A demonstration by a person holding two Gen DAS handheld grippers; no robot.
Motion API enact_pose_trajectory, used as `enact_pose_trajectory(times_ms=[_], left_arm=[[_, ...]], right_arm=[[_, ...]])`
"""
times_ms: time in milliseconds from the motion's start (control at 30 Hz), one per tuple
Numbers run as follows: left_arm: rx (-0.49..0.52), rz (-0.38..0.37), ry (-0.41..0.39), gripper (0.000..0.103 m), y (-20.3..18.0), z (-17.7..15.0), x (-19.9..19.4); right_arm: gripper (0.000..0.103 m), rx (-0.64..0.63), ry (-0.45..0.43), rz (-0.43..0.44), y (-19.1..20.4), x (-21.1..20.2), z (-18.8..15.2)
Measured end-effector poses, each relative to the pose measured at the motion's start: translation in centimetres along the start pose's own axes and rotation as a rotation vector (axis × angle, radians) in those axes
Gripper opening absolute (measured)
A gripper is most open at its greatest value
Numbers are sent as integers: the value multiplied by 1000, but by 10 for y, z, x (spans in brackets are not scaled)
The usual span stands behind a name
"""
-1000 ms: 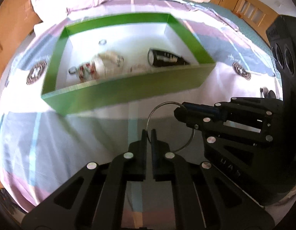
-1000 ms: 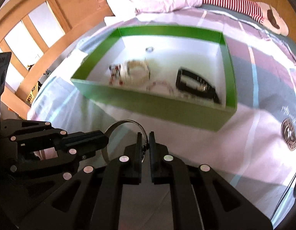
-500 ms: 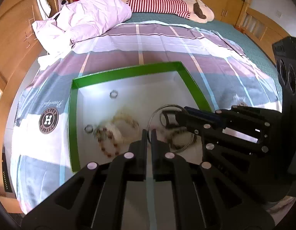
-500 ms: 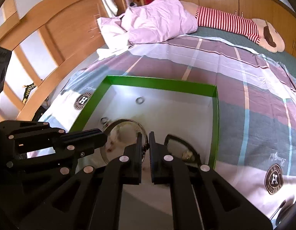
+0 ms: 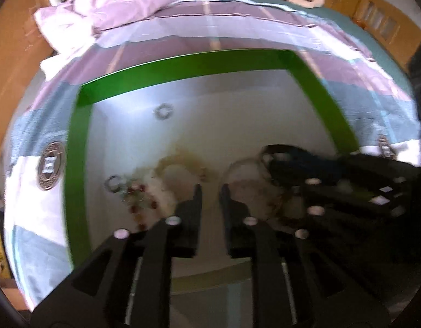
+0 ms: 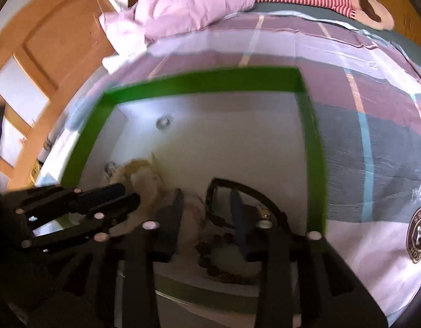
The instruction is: Organize jewelry
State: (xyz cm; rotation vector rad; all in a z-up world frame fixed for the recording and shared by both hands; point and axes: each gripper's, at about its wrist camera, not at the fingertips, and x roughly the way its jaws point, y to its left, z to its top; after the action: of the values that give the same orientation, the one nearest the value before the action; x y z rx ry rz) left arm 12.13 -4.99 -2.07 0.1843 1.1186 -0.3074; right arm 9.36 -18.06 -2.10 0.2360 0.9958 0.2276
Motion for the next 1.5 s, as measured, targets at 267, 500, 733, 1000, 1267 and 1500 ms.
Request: enact_pose_trajectory(times_ms=[267, 500, 733, 1000, 1267, 1500], left_arm=[[-260, -55, -199, 40, 49, -26, -58], [-307, 110, -240, 74, 32, -80, -77], [-141, 245, -288, 90, 11, -48, -73], [-181, 197, -272, 90, 28, -48, -72], [-201, 165, -258, 92, 35, -46, -70], [-208, 155, -250, 93, 36, -47, -68]], right_arm=[[63, 92, -185, -56, -28, -86, -28], [75, 86, -157, -110, -20, -94, -61], [84, 11, -144, -185, 14, -83, -40], [89, -42, -145, -264, 32, -75, -29], [89, -35, -134, -286, 33, -68, -25], [89, -40, -122, -281, 36, -63, -27]])
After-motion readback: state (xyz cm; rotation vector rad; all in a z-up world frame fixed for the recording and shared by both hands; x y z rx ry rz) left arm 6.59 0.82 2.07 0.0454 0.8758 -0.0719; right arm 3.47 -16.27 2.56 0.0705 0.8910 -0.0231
